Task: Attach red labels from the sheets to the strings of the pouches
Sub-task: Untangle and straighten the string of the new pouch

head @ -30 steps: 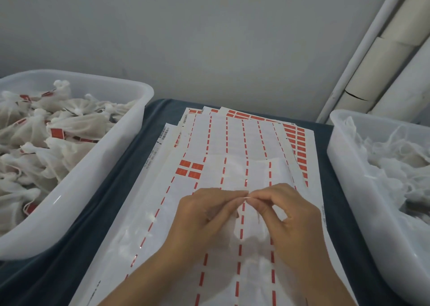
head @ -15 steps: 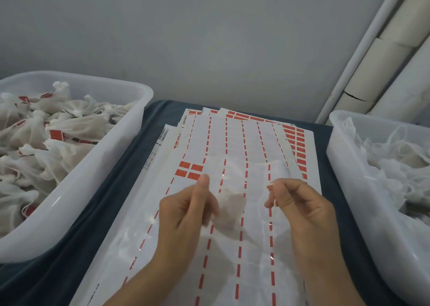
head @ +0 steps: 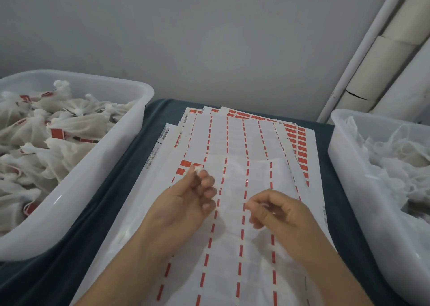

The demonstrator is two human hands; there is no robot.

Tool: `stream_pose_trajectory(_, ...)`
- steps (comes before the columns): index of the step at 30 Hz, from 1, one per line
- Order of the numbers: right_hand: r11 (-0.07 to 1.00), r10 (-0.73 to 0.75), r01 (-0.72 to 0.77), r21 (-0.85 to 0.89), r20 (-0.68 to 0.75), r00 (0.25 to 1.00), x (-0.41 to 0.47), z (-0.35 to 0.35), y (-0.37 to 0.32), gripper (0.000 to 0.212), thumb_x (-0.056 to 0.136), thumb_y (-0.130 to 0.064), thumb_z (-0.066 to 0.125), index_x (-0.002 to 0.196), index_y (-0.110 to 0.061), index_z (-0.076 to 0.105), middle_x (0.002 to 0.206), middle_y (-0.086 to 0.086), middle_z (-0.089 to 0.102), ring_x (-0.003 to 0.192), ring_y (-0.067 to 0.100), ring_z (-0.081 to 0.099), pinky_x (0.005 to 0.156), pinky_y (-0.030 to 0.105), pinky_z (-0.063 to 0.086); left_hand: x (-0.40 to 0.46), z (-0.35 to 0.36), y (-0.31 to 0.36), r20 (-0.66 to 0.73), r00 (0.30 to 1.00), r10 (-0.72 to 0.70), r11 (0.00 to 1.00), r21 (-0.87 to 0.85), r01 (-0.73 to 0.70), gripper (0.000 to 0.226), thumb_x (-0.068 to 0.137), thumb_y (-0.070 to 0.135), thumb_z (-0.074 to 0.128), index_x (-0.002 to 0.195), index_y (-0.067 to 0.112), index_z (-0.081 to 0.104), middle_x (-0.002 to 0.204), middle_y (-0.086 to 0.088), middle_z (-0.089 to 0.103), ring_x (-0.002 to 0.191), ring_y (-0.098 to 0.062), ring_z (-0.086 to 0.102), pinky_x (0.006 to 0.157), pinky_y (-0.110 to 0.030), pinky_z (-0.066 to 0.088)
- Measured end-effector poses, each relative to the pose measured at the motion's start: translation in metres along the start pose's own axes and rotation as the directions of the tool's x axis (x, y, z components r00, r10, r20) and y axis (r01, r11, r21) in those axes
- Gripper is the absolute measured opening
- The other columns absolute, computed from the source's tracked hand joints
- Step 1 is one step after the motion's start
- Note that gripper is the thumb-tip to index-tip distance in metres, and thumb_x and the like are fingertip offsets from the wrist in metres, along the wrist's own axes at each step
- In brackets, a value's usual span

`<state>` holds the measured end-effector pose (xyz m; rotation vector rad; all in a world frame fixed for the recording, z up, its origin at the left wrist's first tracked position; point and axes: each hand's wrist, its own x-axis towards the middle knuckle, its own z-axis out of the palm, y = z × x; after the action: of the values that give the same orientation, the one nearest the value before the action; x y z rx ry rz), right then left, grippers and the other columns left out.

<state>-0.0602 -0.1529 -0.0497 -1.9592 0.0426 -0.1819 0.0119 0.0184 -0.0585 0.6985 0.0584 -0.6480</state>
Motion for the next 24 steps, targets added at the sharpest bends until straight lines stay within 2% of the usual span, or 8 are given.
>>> stream_pose_trajectory(6, 1.000, -0.029, 0.031, 0.003, -0.255, 0.967, 0.001, 0.003, 0.002, 0.021, 0.072, -0.048, 0.053, 0.082, -0.031, 0.060, 0.085, -0.032, 0.063, 0.085, -0.009, 0.060, 0.065, -0.002, 0.041, -0.001, 0.013, -0.009, 0.048, 0.985, -0.167, 0.831, 0.545, 0.114, 0.042, 0.082, 0.029, 0.045, 0.043, 0.017, 0.048, 0.047, 0.000, 0.039, 0.041, -0.010, 0.035, 0.044, -0.018, 0.036)
stream_pose_trajectory(8, 0.995, -0.099, 0.100, -0.007, -0.241, 0.966, -0.001, 0.012, 0.000, 0.018, 0.076, -0.046, 0.053, 0.085, -0.032, 0.060, 0.096, -0.035, 0.060, 0.096, -0.012, 0.056, 0.070, -0.003, 0.039, 0.005, 0.018, -0.010, 0.010, 0.935, -0.355, 0.676, 0.693, 0.249, 0.062, 0.092, 0.027, 0.041, 0.030, 0.021, 0.045, 0.036, 0.005, 0.038, 0.033, -0.006, 0.034, 0.043, -0.016, 0.032)
stream_pose_trajectory(10, 0.986, -0.159, 0.163, 0.013, -0.154, 0.975, -0.004, 0.022, -0.002, 0.015, 0.082, -0.042, 0.050, 0.091, -0.033, 0.058, 0.105, -0.033, 0.060, 0.102, -0.011, 0.055, 0.075, -0.001, 0.041, 0.013, 0.017, -0.010, 0.143, 0.851, -0.506, 0.626, 0.740, 0.248, 0.058, 0.079, 0.050, 0.060, 0.029, 0.021, 0.052, 0.034, 0.012, 0.044, 0.029, 0.000, 0.039, 0.040, -0.012, 0.035)
stream_pose_trajectory(13, 0.982, -0.184, 0.187, 0.035, -0.068, 0.981, -0.008, 0.034, -0.001, 0.017, 0.087, -0.043, 0.044, 0.094, -0.031, 0.052, 0.099, -0.026, 0.066, 0.090, 0.001, 0.065, 0.073, 0.013, 0.051, 0.006, 0.003, -0.025, 0.150, 0.919, -0.365, 0.693, 0.703, 0.161, 0.051, 0.086, 0.019, 0.058, 0.036, 0.009, 0.051, 0.027, 0.004, 0.041, 0.026, -0.006, 0.038, 0.035, -0.017, 0.033)
stream_pose_trajectory(15, 0.985, -0.172, 0.174, 0.017, -0.097, 0.980, -0.009, 0.040, 0.001, 0.021, 0.085, -0.046, 0.040, 0.095, -0.030, 0.050, 0.093, -0.022, 0.066, 0.082, 0.003, 0.066, 0.068, 0.015, 0.053, -0.003, 0.002, -0.024, 0.001, 0.977, -0.214, 0.623, 0.770, 0.136, 0.034, 0.090, 0.003, 0.052, 0.057, 0.010, 0.047, 0.034, -0.004, 0.043, 0.040, -0.015, 0.041, 0.047, -0.026, 0.036)
stream_pose_trajectory(17, 0.985, -0.170, 0.172, 0.001, -0.162, 0.972, -0.010, 0.042, 0.001, 0.021, 0.084, -0.045, 0.038, 0.093, -0.029, 0.049, 0.089, -0.021, 0.064, 0.079, 0.002, 0.065, 0.064, 0.012, 0.051, -0.004, 0.003, -0.024, 0.008, 0.993, -0.118, 0.578, 0.814, 0.062, 0.032, 0.089, 0.022, 0.057, 0.063, 0.005, 0.047, 0.051, -0.007, 0.047, 0.050, -0.016, 0.043, 0.057, -0.027, 0.040)
stream_pose_trajectory(20, 0.990, -0.137, 0.142, 0.000, -0.259, 0.956, -0.007, 0.037, 0.000, 0.015, 0.084, -0.041, 0.039, 0.087, -0.029, 0.048, 0.085, -0.026, 0.061, 0.078, -0.003, 0.062, 0.057, 0.006, 0.046, -0.010, 0.007, -0.021, 0.234, 0.972, -0.029, 0.429, 0.881, -0.199, 0.064, 0.075, 0.059, 0.060, 0.081, -0.004, 0.055, 0.059, 0.000, 0.047, 0.054, -0.011, 0.042, 0.055, -0.019, 0.038)
stream_pose_trajectory(24, 0.997, -0.015, 0.037, 0.070, -0.286, 0.958, -0.003, 0.028, 0.000, 0.021, 0.074, -0.047, 0.045, 0.087, -0.033, 0.052, 0.083, -0.039, 0.058, 0.084, -0.016, 0.056, 0.063, 0.000, 0.042, -0.016, 0.012, -0.024, 0.388, 0.907, 0.166, 0.298, 0.857, -0.421, 0.030, 0.079, 0.050, 0.053, 0.076, 0.022, 0.061, 0.061, 0.014, 0.051, 0.057, 0.001, 0.043, 0.057, -0.013, 0.039)
